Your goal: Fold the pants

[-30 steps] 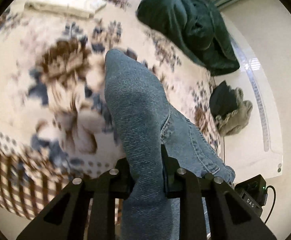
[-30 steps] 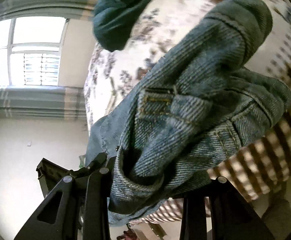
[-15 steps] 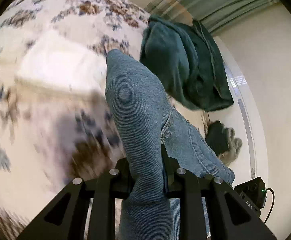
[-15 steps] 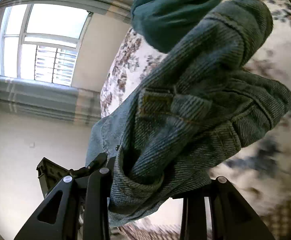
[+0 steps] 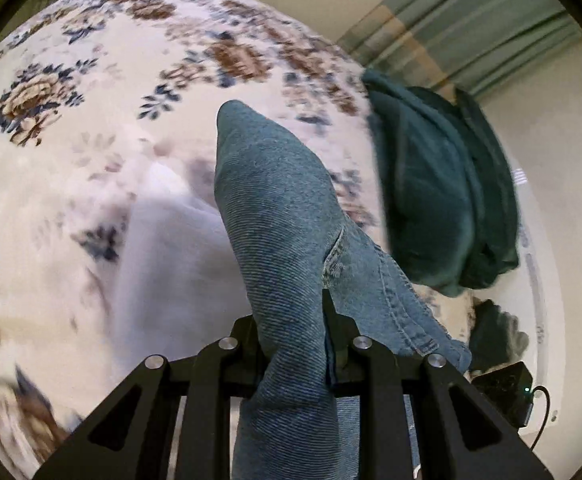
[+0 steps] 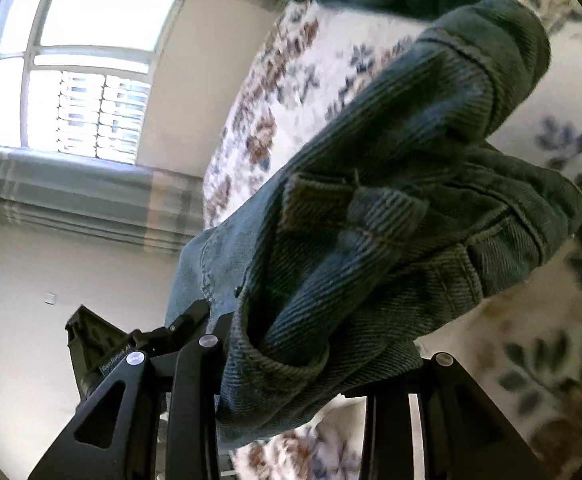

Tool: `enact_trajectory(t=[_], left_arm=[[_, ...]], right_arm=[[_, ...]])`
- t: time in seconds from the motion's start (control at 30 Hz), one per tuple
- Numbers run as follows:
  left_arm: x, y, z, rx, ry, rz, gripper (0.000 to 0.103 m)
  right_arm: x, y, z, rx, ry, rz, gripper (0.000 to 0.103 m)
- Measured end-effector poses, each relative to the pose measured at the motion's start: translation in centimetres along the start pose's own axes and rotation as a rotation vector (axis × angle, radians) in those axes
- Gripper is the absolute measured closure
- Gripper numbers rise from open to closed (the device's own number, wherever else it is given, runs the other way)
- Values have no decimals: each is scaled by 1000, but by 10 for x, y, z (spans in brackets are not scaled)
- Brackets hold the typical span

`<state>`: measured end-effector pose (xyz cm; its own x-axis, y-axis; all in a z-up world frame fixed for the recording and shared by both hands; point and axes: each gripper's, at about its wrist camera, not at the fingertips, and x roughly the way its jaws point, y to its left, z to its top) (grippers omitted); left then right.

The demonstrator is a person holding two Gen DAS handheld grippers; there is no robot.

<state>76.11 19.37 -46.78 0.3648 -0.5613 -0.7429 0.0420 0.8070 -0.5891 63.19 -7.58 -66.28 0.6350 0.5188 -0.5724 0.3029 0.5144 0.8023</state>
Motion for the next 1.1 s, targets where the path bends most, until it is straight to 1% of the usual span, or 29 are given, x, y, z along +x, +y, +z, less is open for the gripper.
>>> enact_trajectory(t=[0.1, 0.2, 0.23, 0.27, 0.33, 0.37, 0.4, 0.43, 0.47, 0.5, 0.53, 0.57, 0.6, 0.63, 0.67, 0.73, 0.77, 0.8, 0.83, 0.87, 0.97, 1.0, 1.07, 1.1], left_arm=[[26, 42, 6, -30, 34, 17, 84], [43, 71, -1, -62, 66, 20, 84], [44, 76, -4, -67, 70, 14, 83], [43, 79, -6, -65, 72, 13, 80], [40, 80, -8, -60, 86, 10, 77], [38, 80, -8, -59, 95, 19, 71], [35, 80, -9, -59, 100, 45, 68], [31, 78, -10, -59, 100, 73, 65], [24, 76, -13, -61, 95, 104, 62], [20, 76, -13, -61, 93, 129, 60], [15, 75, -16, -60, 94, 160, 57], [11, 73, -19, -59, 102, 197, 54], [10, 71, -20, -58, 107, 219, 53], [5, 66, -25, -49, 110, 251, 51], [2, 62, -28, -39, 109, 281, 40], [-10, 44, -39, 5, 100, 348, 25], [-13, 39, -41, 18, 98, 364, 20], [-21, 28, -47, 40, 95, 393, 17], [-26, 21, -50, 53, 91, 416, 15], [-34, 12, -55, 71, 82, 450, 14], [-52, -12, -63, 119, 49, 505, 14], [-60, -22, -67, 133, 40, 521, 14], [-74, -41, -73, 164, 21, 542, 14], [-82, -50, -76, 177, 11, 552, 14]], right_arm=[[46, -14, -11, -18, 25, -46, 69], [71, -32, -16, -3, 57, -73, 66], [76, -40, -20, 17, 79, -88, 59], [78, -45, -21, 30, 96, -92, 55], [79, -57, -26, 54, 146, -104, 50], [77, -59, -28, 61, 162, -107, 48], [75, -60, -28, 62, 176, -114, 48], [72, -58, -29, 48, 197, -137, 43], [80, -56, -21, 38, 207, -157, 29], [80, -49, -19, 22, 214, -181, 23], [75, -43, -18, 4, 225, -214, 13], [71, -34, -15, -17, 234, -242, 12], [65, -28, -14, -40, 246, -276, 12], [64, -9, -7, -86, 244, -327, 11], [62, 8, -1, -124, 237, -362, 9], [57, 44, 16, -220, 211, -454, 7], [40, 48, 12, -257, 197, -500, 6], [28, 63, 19, -294, 181, -551, 6], [12, 73, 23, -345, 154, -622, 5], [-3, 77, 22, -380, 135, -671, 0], [-34, 117, 27, -489, 75, -776, 0], [-45, 127, 27, -523, 55, -797, 0], [-71, 160, 30, -562, 25, -813, 0], [-83, 168, 28, -577, 15, -814, 0]])
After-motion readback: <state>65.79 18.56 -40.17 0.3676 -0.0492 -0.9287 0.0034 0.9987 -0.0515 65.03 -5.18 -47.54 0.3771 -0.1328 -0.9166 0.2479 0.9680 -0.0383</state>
